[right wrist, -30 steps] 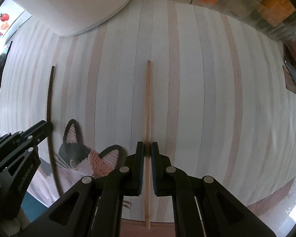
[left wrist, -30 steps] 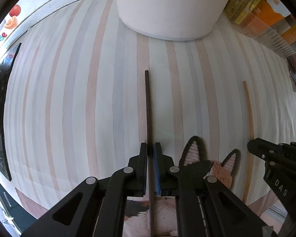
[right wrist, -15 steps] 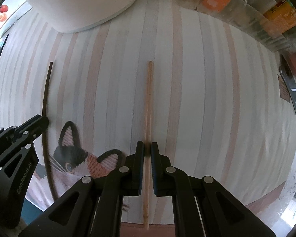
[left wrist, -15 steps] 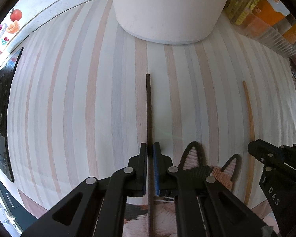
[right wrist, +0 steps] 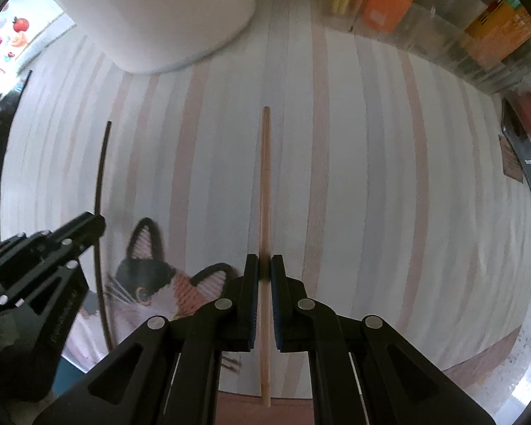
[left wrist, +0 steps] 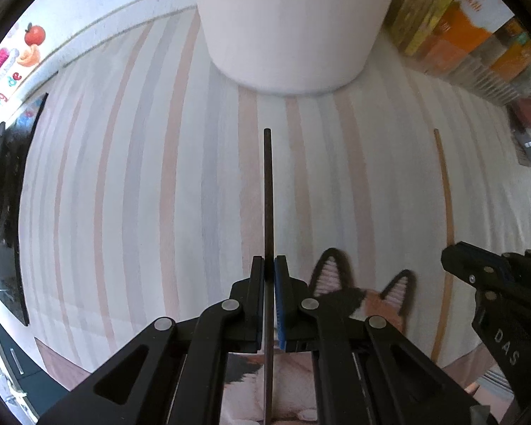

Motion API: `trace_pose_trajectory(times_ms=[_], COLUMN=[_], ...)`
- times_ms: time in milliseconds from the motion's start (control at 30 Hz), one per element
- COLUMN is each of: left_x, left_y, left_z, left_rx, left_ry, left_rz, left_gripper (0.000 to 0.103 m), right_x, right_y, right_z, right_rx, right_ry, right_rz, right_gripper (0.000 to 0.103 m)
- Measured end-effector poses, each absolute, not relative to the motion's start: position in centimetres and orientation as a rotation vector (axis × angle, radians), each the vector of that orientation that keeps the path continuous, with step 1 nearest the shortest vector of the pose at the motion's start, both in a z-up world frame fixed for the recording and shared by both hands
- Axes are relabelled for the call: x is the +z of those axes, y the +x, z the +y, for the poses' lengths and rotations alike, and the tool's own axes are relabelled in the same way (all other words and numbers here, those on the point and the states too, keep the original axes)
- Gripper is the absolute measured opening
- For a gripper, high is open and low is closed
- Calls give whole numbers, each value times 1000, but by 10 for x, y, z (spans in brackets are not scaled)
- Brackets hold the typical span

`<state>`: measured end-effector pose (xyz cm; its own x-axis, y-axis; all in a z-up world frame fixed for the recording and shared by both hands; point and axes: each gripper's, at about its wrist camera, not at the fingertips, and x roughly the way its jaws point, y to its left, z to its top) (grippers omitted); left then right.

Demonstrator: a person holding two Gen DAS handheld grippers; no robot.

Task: Organize utensils
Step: 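Lift both chopsticks and lower them into the cream holder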

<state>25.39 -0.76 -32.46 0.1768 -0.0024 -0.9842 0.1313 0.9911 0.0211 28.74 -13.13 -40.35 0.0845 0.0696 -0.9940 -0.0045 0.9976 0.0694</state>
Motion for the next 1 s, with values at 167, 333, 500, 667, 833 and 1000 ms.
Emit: trace_pose_trajectory(times_ms=[167,333,500,667,833,1000], left_x=[-286,-235,-181,-123,-67,-19], left_y=[245,238,235,244,257,274], left_z=[-6,-4,1,5,11,5], left_rx=[-124,-148,-173,-209,-269,-296], left_ry=[77,36,-19,-70,-123,-129], left_rz=[1320,1223,1117,995,888,789], left_gripper=[3,3,3,3,3,3], right_x=[-377,-342,-294,-235,-167,-107], right_y=[281,274,270,275,291,317], right_z=[-147,-167,-178,-182,-175,-178], right_rx=[80,101,131,170,213,229], right_ry=[102,146,209,253,276,288], right_rz=[1430,1353,1255,1146,1012,877], right_gripper=[7,7,7,7,7,7])
